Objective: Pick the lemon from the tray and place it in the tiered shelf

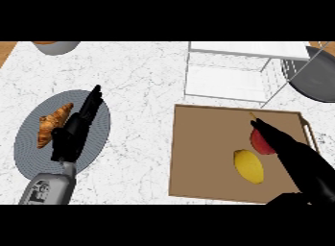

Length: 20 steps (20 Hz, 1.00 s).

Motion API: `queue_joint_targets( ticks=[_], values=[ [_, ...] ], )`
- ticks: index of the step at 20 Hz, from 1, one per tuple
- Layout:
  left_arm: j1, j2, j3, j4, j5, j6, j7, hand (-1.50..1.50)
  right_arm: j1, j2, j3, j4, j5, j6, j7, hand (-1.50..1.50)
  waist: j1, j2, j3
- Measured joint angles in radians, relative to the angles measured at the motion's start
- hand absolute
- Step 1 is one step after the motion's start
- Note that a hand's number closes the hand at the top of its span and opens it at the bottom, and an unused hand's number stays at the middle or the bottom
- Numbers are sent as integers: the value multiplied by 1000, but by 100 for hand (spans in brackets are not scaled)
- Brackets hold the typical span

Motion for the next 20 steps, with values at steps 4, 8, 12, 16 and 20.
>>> queue_joint_targets(
  ticks=[4,8,12,16,20],
  values=[
    [6,-11,9,-1,-16,-8,-8,0,21,-1,-13,29,40,-3,-54,-150,0,0,0],
    [-9,-23,24,22,-31,-13,-20,0,17,28,10,76,105,-23,-73,-150,-1,0,0],
    [-10,-42,25,19,-50,-11,-6,0,3,42,-5,116,137,-25,-103,-150,0,0,0],
    [-23,-42,43,31,-51,-28,-11,0,-3,63,-3,185,179,-61,-148,-150,0,0,0],
    [-12,-55,43,23,-67,-26,-14,0,-13,77,-10,231,203,-66,-172,-150,0,0,0]
  ],
)
